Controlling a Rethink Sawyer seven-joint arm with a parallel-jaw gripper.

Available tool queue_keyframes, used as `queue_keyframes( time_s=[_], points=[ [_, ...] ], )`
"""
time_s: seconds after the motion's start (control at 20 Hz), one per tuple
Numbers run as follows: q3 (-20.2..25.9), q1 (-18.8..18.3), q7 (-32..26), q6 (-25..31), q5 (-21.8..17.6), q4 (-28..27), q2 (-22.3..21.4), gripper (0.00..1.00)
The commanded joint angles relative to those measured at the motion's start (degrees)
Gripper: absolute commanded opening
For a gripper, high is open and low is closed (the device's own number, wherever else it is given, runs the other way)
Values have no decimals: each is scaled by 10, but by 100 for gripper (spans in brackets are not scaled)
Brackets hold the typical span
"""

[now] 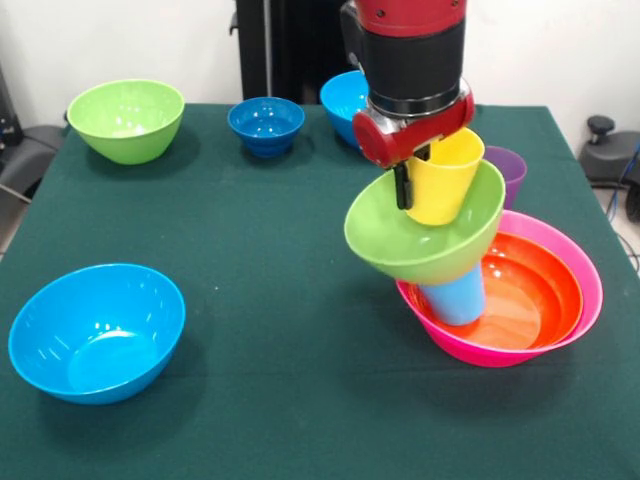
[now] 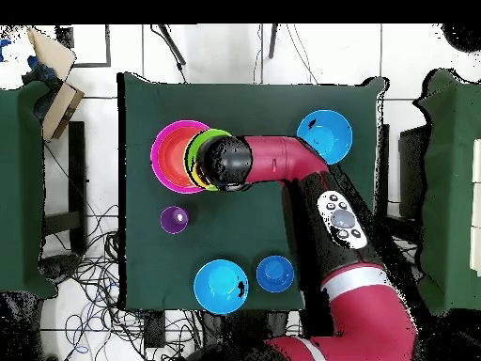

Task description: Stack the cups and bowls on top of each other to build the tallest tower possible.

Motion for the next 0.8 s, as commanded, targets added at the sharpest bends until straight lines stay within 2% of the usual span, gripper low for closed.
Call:
queue_keyframes(
  time_s=[0.05,0.4,0.8],
  points=[
    [-25,34,90,-13,-14,-23,46,0],
    [-30,47,94,-36,-8,-31,62,0],
    [-40,61,95,-23,-6,-33,47,0]
  ],
)
